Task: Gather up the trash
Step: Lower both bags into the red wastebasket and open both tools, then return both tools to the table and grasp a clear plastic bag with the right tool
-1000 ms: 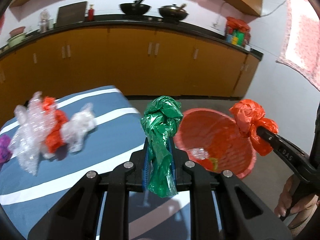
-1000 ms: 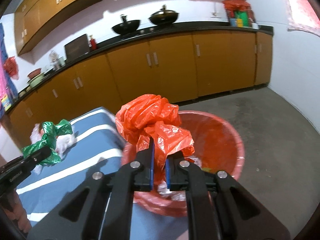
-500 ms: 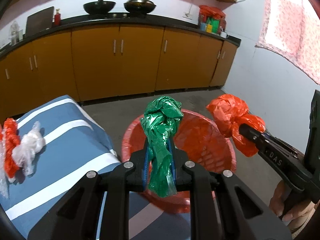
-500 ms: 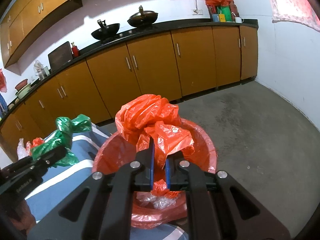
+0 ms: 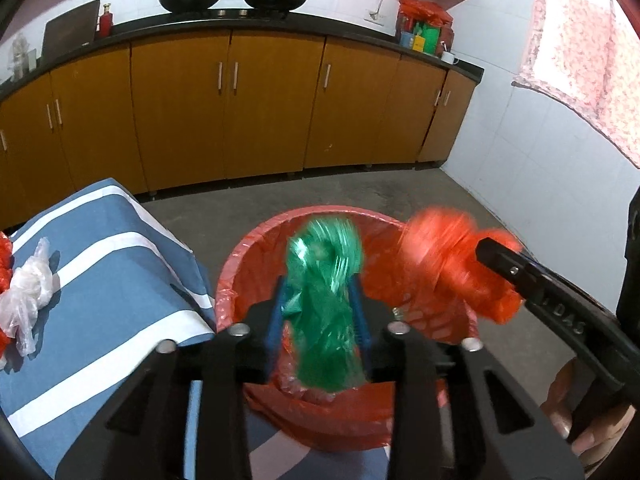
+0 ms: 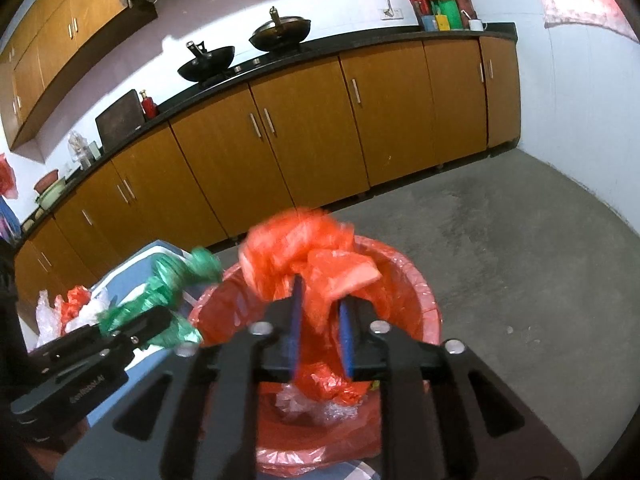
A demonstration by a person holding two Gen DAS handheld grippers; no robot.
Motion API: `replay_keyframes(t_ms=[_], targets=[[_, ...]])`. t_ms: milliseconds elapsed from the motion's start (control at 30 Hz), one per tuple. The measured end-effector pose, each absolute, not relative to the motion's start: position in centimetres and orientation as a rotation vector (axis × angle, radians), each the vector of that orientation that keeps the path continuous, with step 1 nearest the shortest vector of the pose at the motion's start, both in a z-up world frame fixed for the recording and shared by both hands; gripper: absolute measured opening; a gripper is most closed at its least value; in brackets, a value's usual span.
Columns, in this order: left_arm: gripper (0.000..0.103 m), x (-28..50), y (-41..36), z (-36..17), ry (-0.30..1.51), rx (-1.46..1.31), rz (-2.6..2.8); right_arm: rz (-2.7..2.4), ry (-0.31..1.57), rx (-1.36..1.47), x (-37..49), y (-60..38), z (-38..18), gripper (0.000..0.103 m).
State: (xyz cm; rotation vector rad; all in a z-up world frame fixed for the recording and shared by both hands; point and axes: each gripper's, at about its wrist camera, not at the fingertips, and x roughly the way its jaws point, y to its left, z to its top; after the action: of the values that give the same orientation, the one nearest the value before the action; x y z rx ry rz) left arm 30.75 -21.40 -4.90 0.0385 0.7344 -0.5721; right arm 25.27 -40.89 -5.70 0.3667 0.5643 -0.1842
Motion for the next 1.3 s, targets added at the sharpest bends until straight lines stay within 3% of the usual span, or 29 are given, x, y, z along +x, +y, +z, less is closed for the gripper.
replay_keyframes(t_ms=[67,667,1000,1300], targets=[[0.042,30.8,-21.1,-5.1,0.735,0.035,-0.564,-0.182,0.561,0.367,25.1,-40.9,-5.7,0.036],[0.048,30.2,-11.9,-5.3,0.729,0.010,-0.369,-0.148,0.575,0.289,25.3,-37.0,-4.2,0.036],[0.064,27.4,0.3,-5.6,0.699,0.014,-0.086,0.015,0.619,0.222,27.7,-27.8,-3.9,0.036],[0.065,24.9,12.7,-7.7,0.716,-0.022,0.174,0.166,0.705,0.155,30.2,-17.4,-6.1,0.036]])
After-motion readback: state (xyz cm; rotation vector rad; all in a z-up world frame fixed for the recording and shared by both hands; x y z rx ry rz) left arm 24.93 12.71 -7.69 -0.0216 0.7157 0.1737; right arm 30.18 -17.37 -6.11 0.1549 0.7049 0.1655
